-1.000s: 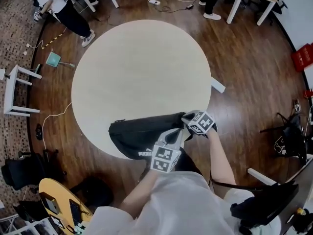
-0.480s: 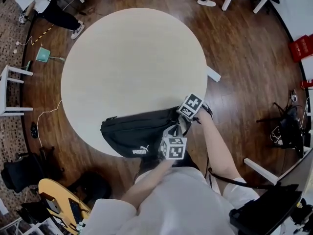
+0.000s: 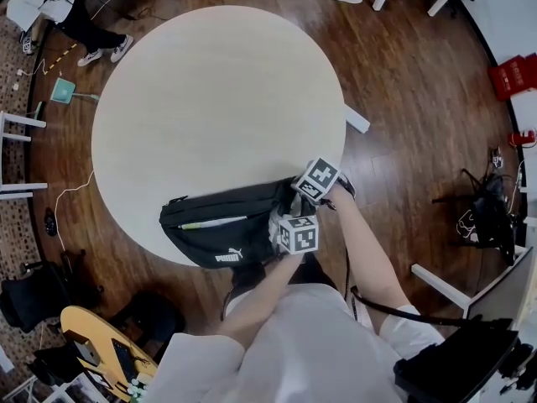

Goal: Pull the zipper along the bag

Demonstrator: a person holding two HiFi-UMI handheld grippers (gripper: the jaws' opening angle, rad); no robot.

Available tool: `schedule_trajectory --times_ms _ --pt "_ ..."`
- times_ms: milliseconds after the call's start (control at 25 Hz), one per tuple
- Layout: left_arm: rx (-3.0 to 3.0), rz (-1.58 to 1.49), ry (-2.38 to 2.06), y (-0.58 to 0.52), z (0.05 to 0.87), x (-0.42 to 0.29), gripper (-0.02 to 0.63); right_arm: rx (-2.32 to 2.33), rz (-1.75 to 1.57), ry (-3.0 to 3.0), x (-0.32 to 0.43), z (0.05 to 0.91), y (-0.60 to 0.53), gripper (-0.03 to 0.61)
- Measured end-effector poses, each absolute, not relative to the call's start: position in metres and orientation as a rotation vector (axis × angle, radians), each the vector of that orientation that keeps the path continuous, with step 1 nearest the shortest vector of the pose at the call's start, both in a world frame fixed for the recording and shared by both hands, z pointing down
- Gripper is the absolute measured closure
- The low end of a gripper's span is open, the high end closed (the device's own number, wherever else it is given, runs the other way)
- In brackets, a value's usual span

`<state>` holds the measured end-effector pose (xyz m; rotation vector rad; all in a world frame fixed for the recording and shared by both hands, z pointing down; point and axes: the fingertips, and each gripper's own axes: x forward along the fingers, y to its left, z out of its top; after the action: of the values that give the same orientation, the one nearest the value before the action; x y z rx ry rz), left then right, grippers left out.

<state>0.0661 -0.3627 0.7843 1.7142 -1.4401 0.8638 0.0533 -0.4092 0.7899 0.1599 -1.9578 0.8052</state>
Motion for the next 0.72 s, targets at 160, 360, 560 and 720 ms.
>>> schedule_trajectory --times_ms 160,360,560,720 --pt "1.734 0.918 -1.519 -0.363 0.785 0.055 0.44 0.175 0.794 -1.967 0.054 0.789 -0.41 0.588" --pt "1.795 0.87 -1.45 -0.36 0.78 0.055 0.528 0.169 0.803 -1.97 0.057 0.79 -0.41 0.588" --pt "1.865 0.779 -1.331 -0.352 0.758 0.064 0.565 0.181 0.795 -1.962 0.057 0.791 -0.412 0.588" --pt "1.944 0.732 -1.231 -0.332 0.728 0.071 0.565 0.204 0.768 -1.95 0.056 0.792 -0.411 0.588"
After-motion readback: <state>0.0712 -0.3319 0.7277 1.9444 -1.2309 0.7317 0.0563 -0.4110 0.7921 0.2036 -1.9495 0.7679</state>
